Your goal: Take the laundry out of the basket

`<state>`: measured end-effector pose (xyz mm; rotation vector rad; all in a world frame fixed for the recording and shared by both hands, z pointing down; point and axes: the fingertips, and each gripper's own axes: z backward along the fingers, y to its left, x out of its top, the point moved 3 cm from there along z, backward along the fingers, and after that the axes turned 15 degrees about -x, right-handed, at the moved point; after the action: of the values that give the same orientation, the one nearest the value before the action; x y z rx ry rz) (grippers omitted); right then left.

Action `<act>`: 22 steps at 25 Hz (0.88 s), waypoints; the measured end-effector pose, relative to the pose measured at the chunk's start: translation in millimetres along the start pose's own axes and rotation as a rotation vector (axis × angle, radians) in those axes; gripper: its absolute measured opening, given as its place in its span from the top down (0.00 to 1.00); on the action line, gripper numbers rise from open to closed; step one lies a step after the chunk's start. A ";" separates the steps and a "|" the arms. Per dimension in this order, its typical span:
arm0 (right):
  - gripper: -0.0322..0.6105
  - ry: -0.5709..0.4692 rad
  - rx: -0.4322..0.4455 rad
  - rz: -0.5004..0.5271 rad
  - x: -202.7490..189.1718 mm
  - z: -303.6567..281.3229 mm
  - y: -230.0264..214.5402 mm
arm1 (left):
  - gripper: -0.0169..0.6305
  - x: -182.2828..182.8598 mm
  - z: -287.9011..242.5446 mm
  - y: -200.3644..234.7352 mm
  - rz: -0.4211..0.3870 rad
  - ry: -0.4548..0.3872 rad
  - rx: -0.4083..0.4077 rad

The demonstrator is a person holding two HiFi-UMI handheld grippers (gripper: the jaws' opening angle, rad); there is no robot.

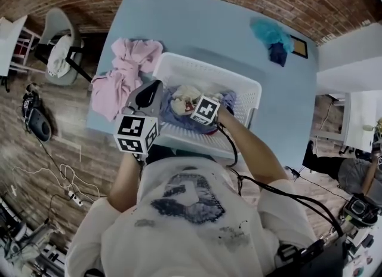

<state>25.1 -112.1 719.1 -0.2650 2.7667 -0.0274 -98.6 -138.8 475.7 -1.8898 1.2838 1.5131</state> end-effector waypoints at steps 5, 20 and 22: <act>0.64 -0.010 0.023 -0.069 5.9 16.1 1.9 | 0.99 1.5 10.1 2.8 0.001 0.004 0.004; 0.64 -0.410 -0.052 -0.532 46.9 135.5 -13.7 | 0.99 16.8 14.0 -2.9 -0.025 -0.021 -0.030; 0.64 -0.484 -0.083 -0.568 49.4 160.2 -16.0 | 0.99 19.7 13.3 -5.6 -0.035 -0.027 -0.033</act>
<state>39.5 -134.7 552.9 -0.9355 2.1399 0.0075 -101.3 -133.8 451.9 -1.8964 1.2144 1.5458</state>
